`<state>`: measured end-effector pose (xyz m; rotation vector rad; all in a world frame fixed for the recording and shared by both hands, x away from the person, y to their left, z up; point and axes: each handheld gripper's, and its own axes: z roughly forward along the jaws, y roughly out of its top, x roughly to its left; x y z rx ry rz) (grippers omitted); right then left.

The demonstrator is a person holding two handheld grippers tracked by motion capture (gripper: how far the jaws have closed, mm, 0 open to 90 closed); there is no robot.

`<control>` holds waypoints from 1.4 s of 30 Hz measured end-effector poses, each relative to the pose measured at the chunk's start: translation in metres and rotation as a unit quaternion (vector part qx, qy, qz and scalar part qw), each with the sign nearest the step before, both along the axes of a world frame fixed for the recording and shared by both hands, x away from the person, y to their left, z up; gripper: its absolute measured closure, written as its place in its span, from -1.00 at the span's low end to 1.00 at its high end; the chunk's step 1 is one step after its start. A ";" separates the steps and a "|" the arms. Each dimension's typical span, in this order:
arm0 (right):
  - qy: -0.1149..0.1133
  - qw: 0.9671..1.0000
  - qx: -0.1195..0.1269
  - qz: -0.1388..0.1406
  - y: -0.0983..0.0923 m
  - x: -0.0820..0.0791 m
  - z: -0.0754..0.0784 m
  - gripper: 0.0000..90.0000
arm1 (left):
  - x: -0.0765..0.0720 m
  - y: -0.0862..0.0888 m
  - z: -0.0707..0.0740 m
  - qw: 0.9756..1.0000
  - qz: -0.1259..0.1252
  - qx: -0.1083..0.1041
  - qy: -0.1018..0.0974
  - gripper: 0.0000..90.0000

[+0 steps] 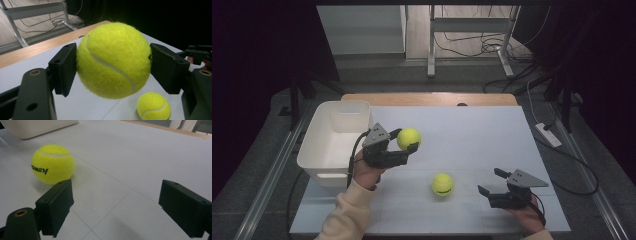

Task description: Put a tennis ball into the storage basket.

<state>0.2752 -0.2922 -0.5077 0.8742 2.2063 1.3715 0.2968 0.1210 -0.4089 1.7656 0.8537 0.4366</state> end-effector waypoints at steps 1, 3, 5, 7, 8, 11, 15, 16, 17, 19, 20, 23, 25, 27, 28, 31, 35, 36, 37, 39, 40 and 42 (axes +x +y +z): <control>0.000 1.000 0.000 0.000 0.000 0.000 0.000 -0.72 | -0.001 0.001 0.001 1.000 -0.001 0.000 -0.001 -0.40; 0.000 1.000 -0.001 0.001 0.000 0.000 0.000 -0.72 | -0.002 0.002 0.003 1.000 -0.001 -0.002 -0.003 -0.40; 0.000 1.000 -0.001 0.001 0.000 0.000 0.000 -0.72 | -0.003 0.003 0.005 1.000 -0.002 -0.003 -0.006 -0.40; 0.000 1.000 -0.001 0.001 0.000 0.000 0.000 -0.72 | -0.004 0.005 0.007 1.000 -0.003 -0.003 -0.009 -0.40; 0.000 1.000 -0.001 0.000 0.000 0.000 0.000 -0.72 | -0.004 0.005 0.007 1.000 -0.002 -0.004 -0.009 -0.40; -0.001 1.000 0.000 -0.001 0.000 0.000 0.000 -0.72 | -0.006 0.007 0.010 1.000 -0.001 -0.006 -0.013 -0.40; -0.002 1.000 -0.001 -0.002 -0.001 0.000 0.000 -0.72 | -0.009 0.013 0.015 1.000 0.002 -0.008 -0.020 -0.40; -0.002 1.000 -0.001 -0.001 0.000 0.000 0.000 -0.72 | -0.010 0.014 0.016 1.000 0.003 -0.009 -0.021 -0.40; -0.002 1.000 -0.001 -0.001 0.000 0.000 0.000 -0.72 | -0.010 0.015 0.017 1.000 0.004 -0.010 -0.022 -0.40; -0.002 1.000 -0.001 -0.001 0.000 0.000 0.000 -0.72 | -0.010 0.017 0.018 1.000 0.006 -0.013 -0.024 -0.40; -0.002 1.000 -0.001 -0.001 0.000 0.000 0.000 -0.72 | -0.010 0.018 0.018 1.000 0.006 -0.016 -0.023 -0.40; -0.002 1.000 -0.001 -0.001 0.000 0.000 0.000 -0.72 | -0.010 0.022 0.020 0.999 0.002 -0.029 -0.022 -0.40; -0.002 1.000 -0.001 -0.001 0.000 0.000 0.000 -0.72 | -0.011 0.024 0.021 0.999 0.009 -0.025 -0.024 -0.40; -0.002 1.000 -0.001 0.000 0.000 0.000 0.000 -0.72 | -0.011 0.027 0.022 0.999 0.011 -0.028 -0.026 -0.40; -0.002 1.000 -0.001 0.000 0.000 0.000 0.000 -0.72 | -0.011 0.027 0.022 0.999 0.011 -0.028 -0.026 -0.40; -0.001 1.000 -0.002 -0.001 0.000 0.000 0.000 -0.72 | -0.011 0.032 0.024 0.999 0.018 -0.031 -0.028 -0.40; -0.001 1.000 -0.002 -0.001 0.000 0.000 0.000 -0.72 | -0.013 0.040 0.028 0.998 0.025 -0.038 -0.034 -0.40; -0.001 1.000 -0.002 -0.001 0.000 0.000 0.000 -0.72 | -0.013 0.040 0.028 0.998 0.025 -0.038 -0.034 -0.40; -0.001 1.000 -0.002 -0.001 0.000 0.000 0.000 -0.72 | -0.013 0.043 0.029 0.998 0.029 -0.041 -0.035 -0.40; -0.003 1.000 -0.002 0.000 0.000 0.000 0.000 -0.72 | -0.014 0.047 0.030 0.998 0.034 -0.042 -0.037 -0.40; -0.002 1.000 -0.002 0.000 0.000 0.000 0.000 -0.72 | -0.014 0.049 0.030 0.998 0.037 -0.043 -0.038 -0.40; -0.001 1.000 -0.002 -0.001 0.000 0.000 0.000 -0.72 | -0.014 0.050 0.031 0.998 0.039 -0.044 -0.039 -0.40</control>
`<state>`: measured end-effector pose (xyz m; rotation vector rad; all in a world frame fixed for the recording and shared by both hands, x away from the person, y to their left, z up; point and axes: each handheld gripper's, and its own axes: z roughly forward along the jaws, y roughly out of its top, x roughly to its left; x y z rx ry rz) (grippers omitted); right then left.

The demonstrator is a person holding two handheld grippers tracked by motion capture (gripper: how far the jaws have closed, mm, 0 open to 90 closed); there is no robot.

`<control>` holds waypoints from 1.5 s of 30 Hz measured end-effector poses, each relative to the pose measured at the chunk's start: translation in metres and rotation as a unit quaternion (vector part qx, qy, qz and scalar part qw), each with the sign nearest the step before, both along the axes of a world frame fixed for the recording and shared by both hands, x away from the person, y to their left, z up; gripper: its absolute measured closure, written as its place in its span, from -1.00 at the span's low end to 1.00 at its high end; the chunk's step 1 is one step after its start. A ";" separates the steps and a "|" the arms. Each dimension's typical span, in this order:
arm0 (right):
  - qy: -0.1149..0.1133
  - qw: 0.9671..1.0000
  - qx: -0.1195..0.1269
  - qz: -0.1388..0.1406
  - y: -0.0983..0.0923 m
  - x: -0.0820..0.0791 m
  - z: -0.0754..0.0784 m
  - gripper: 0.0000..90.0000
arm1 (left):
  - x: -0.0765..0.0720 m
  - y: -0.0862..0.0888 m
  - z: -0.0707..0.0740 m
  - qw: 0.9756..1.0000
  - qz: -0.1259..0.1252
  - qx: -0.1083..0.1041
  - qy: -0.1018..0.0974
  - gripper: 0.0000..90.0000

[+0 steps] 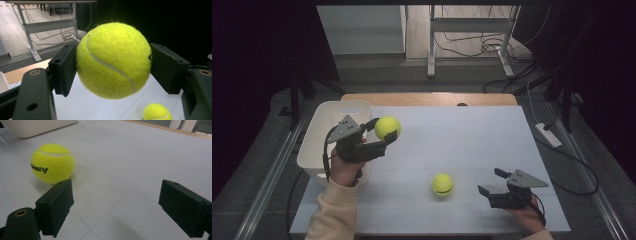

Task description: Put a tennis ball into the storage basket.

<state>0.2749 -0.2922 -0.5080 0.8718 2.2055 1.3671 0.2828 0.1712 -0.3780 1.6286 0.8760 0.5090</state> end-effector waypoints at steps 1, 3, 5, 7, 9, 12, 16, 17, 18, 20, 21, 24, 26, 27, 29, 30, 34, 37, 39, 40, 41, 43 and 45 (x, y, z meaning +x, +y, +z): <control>-0.001 1.000 0.000 0.000 0.000 0.000 0.000 -0.72 | 0.000 0.001 0.000 1.000 0.002 0.000 -0.001 -0.40; -0.001 1.000 0.000 0.000 0.000 0.000 0.000 -0.72 | 0.000 0.004 0.001 1.000 0.007 -0.001 -0.002 -0.40; -0.001 1.000 0.000 0.000 0.000 0.000 0.000 -0.72 | 0.000 0.008 0.001 1.000 0.012 -0.005 -0.002 -0.40; 0.000 1.000 0.000 0.000 0.000 0.000 0.000 -0.72 | 0.000 0.009 0.001 1.000 0.015 -0.004 -0.003 -0.40; 0.000 1.000 0.000 0.000 0.000 0.000 0.000 -0.72 | 0.000 0.011 0.002 1.000 0.019 -0.003 -0.003 -0.40; 0.000 1.000 0.000 0.000 0.000 0.000 0.000 -0.72 | 0.000 0.015 0.002 1.000 0.022 -0.005 -0.002 -0.40; 0.000 1.000 0.000 0.000 0.000 0.000 0.000 -0.72 | 0.000 0.020 0.003 1.000 0.030 -0.009 -0.002 -0.40; 0.000 1.000 0.000 0.000 0.000 0.000 0.000 -0.72 | 0.000 0.020 0.003 1.000 0.030 -0.009 -0.002 -0.40; 0.000 1.000 0.002 0.001 0.000 0.000 0.000 -0.72 | 0.000 0.022 0.004 0.999 0.037 -0.009 0.000 -0.40; 0.000 1.000 0.003 0.000 0.000 0.000 0.001 -0.72 | 0.000 0.023 0.004 0.999 0.039 -0.009 0.001 -0.40; 0.001 1.000 0.006 0.000 -0.001 0.000 0.001 -0.72 | 0.001 0.024 0.005 0.999 0.042 -0.010 0.002 -0.40; -0.001 1.000 0.008 -0.002 -0.002 0.000 0.002 -0.72 | 0.003 0.028 0.006 0.998 0.055 -0.007 0.005 -0.40; -0.001 1.000 0.010 -0.002 -0.003 -0.001 0.002 -0.72 | 0.006 0.030 0.005 0.998 0.062 -0.006 0.009 -0.40; -0.001 1.000 0.010 -0.002 -0.003 -0.001 0.002 -0.72 | 0.009 0.033 0.005 0.998 0.069 -0.005 0.014 -0.40; -0.001 1.000 0.011 -0.002 -0.003 -0.001 0.002 -0.72 | 0.013 0.038 0.005 0.997 0.079 -0.002 0.018 -0.40; -0.001 1.000 0.011 -0.001 -0.004 -0.001 0.002 -0.72 | 0.013 0.038 0.005 0.997 0.079 -0.002 0.018 -0.40; -0.001 1.000 0.011 -0.001 -0.004 -0.001 0.002 -0.72 | 0.018 0.046 0.005 0.995 0.096 0.005 0.025 -0.40; -0.002 1.000 0.011 -0.002 -0.003 -0.001 0.003 -0.72 | 0.020 0.049 0.005 0.994 0.104 0.007 0.026 -0.40; -0.001 1.000 0.011 -0.002 -0.003 -0.001 0.002 -0.72 | 0.022 0.052 0.005 0.994 0.106 0.006 0.029 -0.40; -0.001 1.000 0.011 -0.002 -0.003 -0.001 0.002 -0.72 | 0.022 0.053 0.005 0.994 0.106 0.007 0.030 -0.40; -0.001 1.000 0.011 -0.003 -0.003 -0.001 0.002 -0.72 | 0.023 0.053 0.005 0.994 0.108 0.008 0.031 -0.40; 0.000 1.000 0.011 -0.003 -0.003 -0.001 0.002 -0.72 | 0.025 0.054 0.005 0.993 0.111 0.011 0.031 -0.40; 0.000 1.000 0.011 -0.003 -0.003 -0.001 0.002 -0.72 | 0.027 0.055 0.006 0.993 0.113 0.012 0.032 -0.40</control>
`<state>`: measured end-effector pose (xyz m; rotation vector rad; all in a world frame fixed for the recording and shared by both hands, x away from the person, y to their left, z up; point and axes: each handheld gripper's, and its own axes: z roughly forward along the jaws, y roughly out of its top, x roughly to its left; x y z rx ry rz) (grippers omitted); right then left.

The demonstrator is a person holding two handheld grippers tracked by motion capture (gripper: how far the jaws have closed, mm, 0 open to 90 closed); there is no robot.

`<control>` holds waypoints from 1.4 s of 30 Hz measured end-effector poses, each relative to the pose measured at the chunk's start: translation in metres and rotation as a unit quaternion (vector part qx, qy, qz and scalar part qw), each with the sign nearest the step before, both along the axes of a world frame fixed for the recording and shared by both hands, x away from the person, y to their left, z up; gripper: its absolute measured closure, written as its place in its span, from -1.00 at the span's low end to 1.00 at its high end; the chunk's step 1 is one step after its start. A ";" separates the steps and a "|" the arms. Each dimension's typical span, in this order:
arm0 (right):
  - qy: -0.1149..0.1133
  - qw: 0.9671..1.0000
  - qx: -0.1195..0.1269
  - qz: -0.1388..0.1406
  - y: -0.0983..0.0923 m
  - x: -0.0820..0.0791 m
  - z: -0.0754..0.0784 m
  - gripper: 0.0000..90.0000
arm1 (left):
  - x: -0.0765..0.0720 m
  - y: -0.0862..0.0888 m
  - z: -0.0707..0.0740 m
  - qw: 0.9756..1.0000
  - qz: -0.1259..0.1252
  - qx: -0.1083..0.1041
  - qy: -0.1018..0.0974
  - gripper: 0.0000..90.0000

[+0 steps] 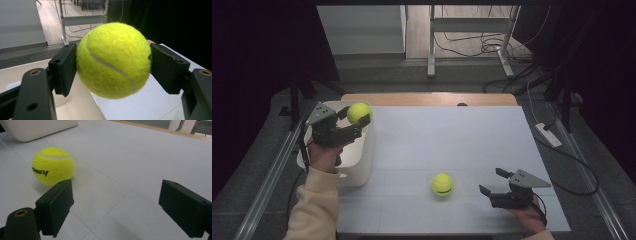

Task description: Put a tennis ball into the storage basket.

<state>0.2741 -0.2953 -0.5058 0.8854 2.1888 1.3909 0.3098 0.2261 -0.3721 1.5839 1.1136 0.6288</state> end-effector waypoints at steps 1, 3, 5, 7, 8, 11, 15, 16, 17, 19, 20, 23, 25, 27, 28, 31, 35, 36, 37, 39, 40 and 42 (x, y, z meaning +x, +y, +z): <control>0.000 1.000 0.000 0.000 0.000 0.000 0.000 -0.72 | 0.001 0.000 0.000 1.000 0.001 0.002 0.001 -0.40; 0.000 1.000 0.000 0.000 0.000 0.000 0.000 -0.72 | 0.003 0.002 0.001 1.000 0.004 0.003 0.003 -0.40; 0.000 1.000 -0.001 -0.001 0.000 0.000 0.000 -0.72 | 0.006 0.003 0.001 1.000 0.007 0.005 0.007 -0.40; -0.001 1.000 -0.001 -0.001 -0.001 0.000 0.000 -0.72 | 0.009 0.005 0.002 1.000 0.012 0.009 0.011 -0.40; -0.001 1.000 -0.001 -0.001 -0.001 0.000 0.000 -0.72 | 0.010 0.005 0.002 1.000 0.013 0.009 0.012 -0.40; -0.001 1.000 0.000 -0.002 -0.001 0.000 0.000 -0.72 | 0.012 0.007 0.002 1.000 0.016 0.010 0.015 -0.40; -0.001 1.000 -0.001 -0.002 -0.001 0.000 0.000 -0.72 | 0.017 0.011 0.001 0.999 0.025 0.011 0.022 -0.40; 0.000 1.000 -0.001 -0.002 -0.001 0.000 0.000 -0.72 | 0.017 0.011 0.001 0.999 0.025 0.011 0.022 -0.40; 0.000 1.000 -0.001 -0.002 -0.001 0.000 0.000 -0.72 | 0.018 0.012 0.001 0.999 0.028 0.011 0.023 -0.40; 0.000 1.000 -0.001 -0.003 -0.001 0.000 0.000 -0.72 | 0.020 0.014 0.001 0.999 0.032 0.012 0.025 -0.40; 0.000 1.000 0.000 -0.003 -0.001 0.000 0.000 -0.72 | 0.022 0.015 0.001 0.999 0.032 0.013 0.028 -0.40; 0.001 1.000 0.000 -0.004 -0.001 0.000 0.000 -0.72 | 0.025 0.018 0.001 0.999 0.035 0.013 0.034 -0.40; 0.001 1.000 0.000 -0.004 -0.001 0.000 0.000 -0.72 | 0.027 0.020 0.001 0.998 0.039 0.016 0.037 -0.40; 0.001 1.000 0.000 -0.004 -0.001 0.000 0.000 -0.72 | 0.029 0.022 0.000 0.998 0.041 0.016 0.040 -0.40; 0.001 1.000 0.000 -0.004 -0.001 0.000 0.000 -0.72 | 0.030 0.023 0.000 0.998 0.043 0.016 0.043 -0.40; 0.001 1.000 0.000 -0.004 -0.001 0.000 0.000 -0.72 | 0.033 0.026 -0.001 0.998 0.047 0.015 0.049 -0.40; 0.002 1.000 0.001 -0.005 -0.001 0.001 0.000 -0.72 | 0.036 0.030 -0.002 0.997 0.053 0.017 0.056 -0.40; 0.002 1.000 0.001 -0.004 -0.001 0.001 0.000 -0.72 | 0.038 0.032 -0.003 0.997 0.056 0.017 0.059 -0.40; 0.002 1.000 0.000 -0.004 -0.001 0.001 0.000 -0.72 | 0.038 0.032 -0.003 0.997 0.056 0.017 0.059 -0.40; 0.001 1.000 0.001 -0.004 -0.001 0.000 0.000 -0.72 | 0.041 0.035 -0.004 0.996 0.059 0.018 0.068 -0.40; 0.001 1.000 0.001 -0.004 -0.001 0.000 0.000 -0.72 | 0.041 0.035 -0.004 0.996 0.059 0.018 0.068 -0.40; -0.001 1.000 0.001 -0.004 -0.001 0.000 0.000 -0.72 | 0.042 0.037 -0.005 0.995 0.062 0.020 0.072 -0.40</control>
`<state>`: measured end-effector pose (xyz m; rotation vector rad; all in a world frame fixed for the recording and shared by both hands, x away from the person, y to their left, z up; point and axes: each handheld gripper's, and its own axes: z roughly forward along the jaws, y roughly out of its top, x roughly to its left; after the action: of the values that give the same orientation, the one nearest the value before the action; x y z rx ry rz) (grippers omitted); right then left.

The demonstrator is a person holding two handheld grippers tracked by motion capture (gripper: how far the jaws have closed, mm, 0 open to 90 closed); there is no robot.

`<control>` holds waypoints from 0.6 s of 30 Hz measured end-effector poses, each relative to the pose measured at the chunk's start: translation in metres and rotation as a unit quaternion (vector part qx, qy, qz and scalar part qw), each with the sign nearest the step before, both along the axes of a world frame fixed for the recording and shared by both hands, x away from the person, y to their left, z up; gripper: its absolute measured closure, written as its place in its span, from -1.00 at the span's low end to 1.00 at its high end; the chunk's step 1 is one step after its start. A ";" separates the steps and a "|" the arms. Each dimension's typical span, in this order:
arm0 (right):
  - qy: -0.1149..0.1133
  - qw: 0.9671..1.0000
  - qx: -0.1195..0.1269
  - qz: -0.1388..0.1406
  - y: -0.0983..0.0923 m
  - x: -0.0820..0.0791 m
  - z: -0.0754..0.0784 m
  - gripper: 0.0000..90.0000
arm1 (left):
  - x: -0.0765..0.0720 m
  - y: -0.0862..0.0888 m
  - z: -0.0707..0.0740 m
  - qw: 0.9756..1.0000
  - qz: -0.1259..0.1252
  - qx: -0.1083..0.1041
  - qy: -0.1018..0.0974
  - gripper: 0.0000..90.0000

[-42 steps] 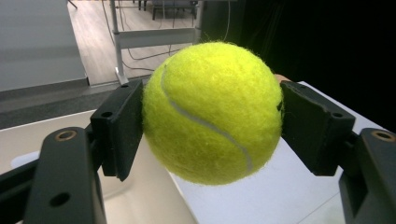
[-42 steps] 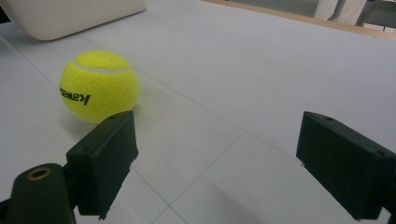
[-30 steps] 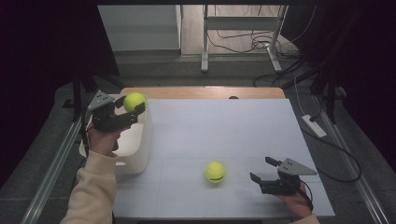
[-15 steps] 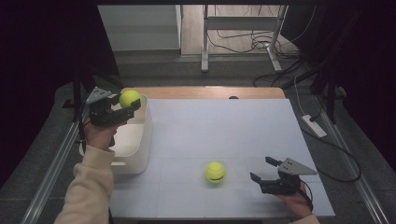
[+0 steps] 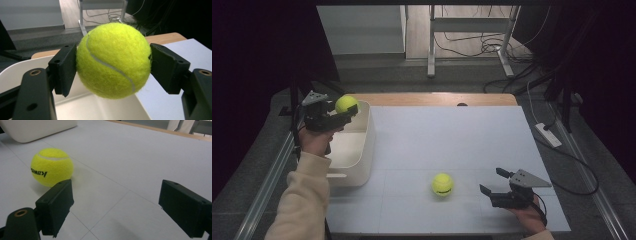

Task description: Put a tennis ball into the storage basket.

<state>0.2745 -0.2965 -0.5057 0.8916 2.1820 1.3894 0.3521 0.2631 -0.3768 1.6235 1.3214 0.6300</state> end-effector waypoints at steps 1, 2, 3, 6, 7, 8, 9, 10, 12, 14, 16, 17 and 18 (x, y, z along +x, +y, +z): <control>0.000 1.000 0.000 0.000 0.000 0.000 0.000 -0.72 | 0.001 0.001 0.000 1.000 0.002 0.001 0.002 -0.40; 0.001 1.000 0.000 0.000 0.000 0.000 0.000 -0.72 | 0.001 0.002 0.000 1.000 0.004 0.002 0.003 -0.40; 0.001 1.000 0.000 0.000 0.000 0.000 0.000 -0.72 | 0.002 0.003 -0.001 1.000 0.005 0.002 0.004 -0.40; 0.002 1.000 0.000 0.001 0.000 0.000 0.000 -0.72 | 0.004 0.005 -0.001 1.000 0.010 0.005 0.009 -0.40; 0.002 1.000 0.000 0.001 0.000 0.000 0.000 -0.72 | 0.005 0.006 -0.002 1.000 0.010 0.005 0.010 -0.40; 0.002 1.000 0.000 0.001 0.000 0.000 0.000 -0.72 | 0.005 0.006 -0.003 1.000 0.012 0.006 0.013 -0.40; 0.001 1.000 0.000 0.000 0.000 0.000 0.000 -0.72 | 0.006 0.007 -0.004 1.000 0.016 0.011 0.017 -0.40; 0.001 1.000 0.000 0.000 0.000 0.000 0.000 -0.72 | 0.007 0.007 -0.005 1.000 0.019 0.014 0.020 -0.40; 0.001 1.000 0.000 0.000 0.000 0.000 0.000 -0.72 | 0.009 0.009 -0.006 0.999 0.022 0.017 0.026 -0.40; 0.001 1.000 0.000 0.000 0.000 0.000 0.000 -0.72 | 0.009 0.010 -0.007 0.999 0.025 0.019 0.029 -0.40; 0.002 1.000 -0.001 0.000 0.000 0.000 0.000 -0.72 | 0.011 0.011 -0.008 0.999 0.030 0.026 0.034 -0.40; 0.003 1.000 0.000 0.001 0.000 0.000 0.000 -0.72 | 0.012 0.012 -0.008 0.998 0.037 0.031 0.037 -0.40; 0.003 1.000 0.000 0.001 0.000 0.000 -0.001 -0.72 | 0.013 0.012 -0.009 0.998 0.041 0.038 0.039 -0.40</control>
<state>0.2750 -0.2960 -0.5062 0.8938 2.1876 1.3890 0.3646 0.2750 -0.3858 1.6769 1.4429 0.6793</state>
